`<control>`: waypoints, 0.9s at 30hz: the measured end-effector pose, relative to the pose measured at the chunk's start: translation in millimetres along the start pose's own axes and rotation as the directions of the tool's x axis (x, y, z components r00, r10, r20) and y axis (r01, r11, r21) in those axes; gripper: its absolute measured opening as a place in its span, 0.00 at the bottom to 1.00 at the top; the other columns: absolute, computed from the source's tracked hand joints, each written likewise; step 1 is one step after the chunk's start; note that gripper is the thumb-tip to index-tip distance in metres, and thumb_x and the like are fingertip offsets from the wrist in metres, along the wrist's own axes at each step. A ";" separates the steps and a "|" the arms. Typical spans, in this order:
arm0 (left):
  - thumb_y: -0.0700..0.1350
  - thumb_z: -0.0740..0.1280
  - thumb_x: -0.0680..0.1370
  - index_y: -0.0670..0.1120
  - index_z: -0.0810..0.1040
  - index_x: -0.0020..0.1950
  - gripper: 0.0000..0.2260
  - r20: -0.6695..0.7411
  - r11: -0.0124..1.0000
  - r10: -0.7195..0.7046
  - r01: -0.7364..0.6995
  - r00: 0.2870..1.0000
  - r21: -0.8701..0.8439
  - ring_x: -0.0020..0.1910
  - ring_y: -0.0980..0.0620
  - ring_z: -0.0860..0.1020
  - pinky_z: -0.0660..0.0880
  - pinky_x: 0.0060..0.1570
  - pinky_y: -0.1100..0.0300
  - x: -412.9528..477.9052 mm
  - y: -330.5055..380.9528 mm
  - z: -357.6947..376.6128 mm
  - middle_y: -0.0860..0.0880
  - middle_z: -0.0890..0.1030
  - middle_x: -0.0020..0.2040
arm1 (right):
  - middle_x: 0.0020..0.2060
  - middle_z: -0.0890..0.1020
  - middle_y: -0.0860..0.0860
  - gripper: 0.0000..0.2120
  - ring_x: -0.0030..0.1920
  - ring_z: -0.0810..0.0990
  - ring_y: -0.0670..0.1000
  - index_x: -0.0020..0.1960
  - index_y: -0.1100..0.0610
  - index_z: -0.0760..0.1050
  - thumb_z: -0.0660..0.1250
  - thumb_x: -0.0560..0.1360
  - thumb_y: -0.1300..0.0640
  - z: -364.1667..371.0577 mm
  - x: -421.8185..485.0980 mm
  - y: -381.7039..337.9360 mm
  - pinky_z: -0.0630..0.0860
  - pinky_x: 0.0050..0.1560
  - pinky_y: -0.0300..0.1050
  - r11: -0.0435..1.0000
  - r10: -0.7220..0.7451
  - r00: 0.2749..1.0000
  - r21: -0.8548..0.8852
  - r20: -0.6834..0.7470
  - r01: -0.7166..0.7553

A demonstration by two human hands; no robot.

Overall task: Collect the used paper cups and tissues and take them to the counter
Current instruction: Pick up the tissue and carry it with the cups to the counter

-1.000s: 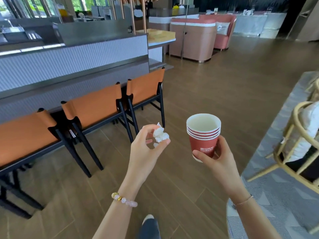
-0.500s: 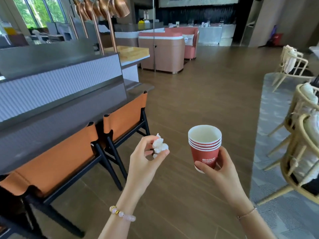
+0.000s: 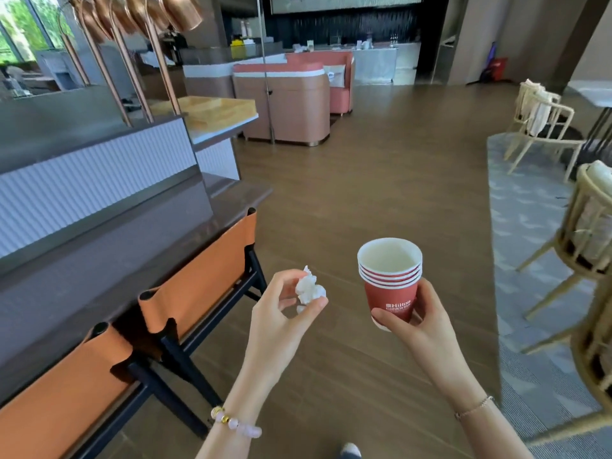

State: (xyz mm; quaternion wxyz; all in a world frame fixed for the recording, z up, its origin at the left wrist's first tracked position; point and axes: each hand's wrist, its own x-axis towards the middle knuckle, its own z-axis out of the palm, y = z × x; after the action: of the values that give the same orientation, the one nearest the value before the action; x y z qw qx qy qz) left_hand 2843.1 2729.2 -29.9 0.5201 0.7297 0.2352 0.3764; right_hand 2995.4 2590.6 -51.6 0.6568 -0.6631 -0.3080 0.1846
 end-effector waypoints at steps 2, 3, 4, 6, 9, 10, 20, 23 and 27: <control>0.41 0.73 0.72 0.50 0.77 0.52 0.11 -0.001 1.000 -0.003 0.003 1.000 0.010 0.53 0.55 0.79 0.75 0.53 0.62 44.5 -9.4 8.6 0.57 0.81 0.50 | 0.50 0.82 0.47 0.25 0.45 0.81 0.39 0.60 0.55 0.72 0.76 0.67 0.66 1.9 46.3 4.0 0.75 0.40 0.29 1.000 -0.005 1.000 0.005 0.006 0.005; 0.41 0.73 0.72 0.50 0.77 0.52 0.11 0.002 1.000 -0.007 0.007 1.000 0.011 0.53 0.55 0.78 0.75 0.54 0.61 66.6 -13.1 13.1 0.57 0.81 0.50 | 0.50 0.82 0.47 0.25 0.45 0.81 0.39 0.60 0.55 0.72 0.76 0.67 0.66 2.2 68.9 5.3 0.75 0.40 0.29 1.000 -0.005 1.000 0.008 0.006 0.005; 0.42 0.73 0.72 0.50 0.77 0.52 0.11 0.001 1.000 -0.010 0.010 1.000 0.010 0.53 0.55 0.79 0.75 0.54 0.61 88.0 -16.6 17.6 0.57 0.81 0.50 | 0.49 0.82 0.47 0.25 0.45 0.81 0.39 0.60 0.54 0.72 0.76 0.67 0.66 2.2 90.4 6.0 0.75 0.40 0.28 1.000 -0.006 1.000 0.010 0.007 0.006; 0.45 0.73 0.71 0.50 0.77 0.51 0.11 -0.008 1.000 -0.007 0.007 1.000 0.002 0.52 0.56 0.79 0.75 0.53 0.62 125.6 -23.9 27.8 0.58 0.81 0.49 | 0.48 0.82 0.46 0.24 0.44 0.81 0.39 0.59 0.53 0.72 0.76 0.67 0.66 0.0 129.4 8.7 0.75 0.39 0.28 1.000 -0.013 1.000 0.007 0.005 0.013; 0.44 0.73 0.72 0.51 0.78 0.52 0.11 -0.012 1.000 -0.004 0.004 1.000 -0.021 0.52 0.56 0.79 0.74 0.51 0.68 170.0 -35.7 39.6 0.57 0.81 0.49 | 0.49 0.82 0.47 0.25 0.44 0.81 0.38 0.59 0.53 0.72 0.75 0.67 0.66 -2.6 175.3 12.4 0.74 0.39 0.28 1.000 -0.008 1.000 0.009 0.010 0.008; 0.43 0.73 0.72 0.51 0.78 0.52 0.10 -0.010 1.000 -0.007 0.007 1.000 -0.024 0.51 0.56 0.79 0.74 0.50 0.69 187.3 -42.5 44.1 0.57 0.81 0.49 | 0.50 0.82 0.47 0.25 0.44 0.81 0.38 0.60 0.54 0.72 0.75 0.67 0.67 -3.5 193.1 15.9 0.74 0.39 0.27 1.000 -0.001 1.000 0.006 0.007 0.001; 0.44 0.73 0.72 0.51 0.78 0.52 0.10 -0.013 0.998 -0.029 0.028 1.000 -0.053 0.51 0.55 0.80 0.75 0.51 0.66 371.1 -112.0 79.6 0.56 0.82 0.49 | 0.50 0.82 0.47 0.27 0.45 0.81 0.38 0.62 0.55 0.71 0.76 0.67 0.66 8.4 376.0 56.8 0.74 0.40 0.27 0.999 0.038 0.999 -0.037 -0.022 -0.039; 0.46 0.73 0.72 0.53 0.78 0.52 0.11 -0.005 0.998 -0.032 0.032 0.999 -0.053 0.52 0.56 0.80 0.75 0.51 0.66 439.2 -136.9 85.1 0.57 0.82 0.49 | 0.50 0.82 0.46 0.26 0.45 0.81 0.38 0.61 0.53 0.72 0.76 0.67 0.66 19.0 443.1 69.4 0.74 0.40 0.27 0.998 0.036 0.998 -0.045 -0.042 -0.037; 0.48 0.73 0.72 0.57 0.77 0.52 0.11 0.001 0.999 -0.021 0.021 1.000 -0.046 0.51 0.61 0.79 0.73 0.47 0.71 540.8 -162.4 86.4 0.60 0.81 0.50 | 0.46 0.83 0.42 0.25 0.44 0.81 0.39 0.59 0.53 0.72 0.76 0.66 0.66 37.6 541.2 77.8 0.74 0.39 0.27 0.998 0.036 0.998 -0.045 -0.055 -0.039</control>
State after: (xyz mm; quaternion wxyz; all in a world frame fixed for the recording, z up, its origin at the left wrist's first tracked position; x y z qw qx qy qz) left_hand 3247.2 3132.9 -32.3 0.5406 0.7153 0.2340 0.3760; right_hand 3385.5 2975.4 -44.4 0.6458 -0.6885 -0.2818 0.1717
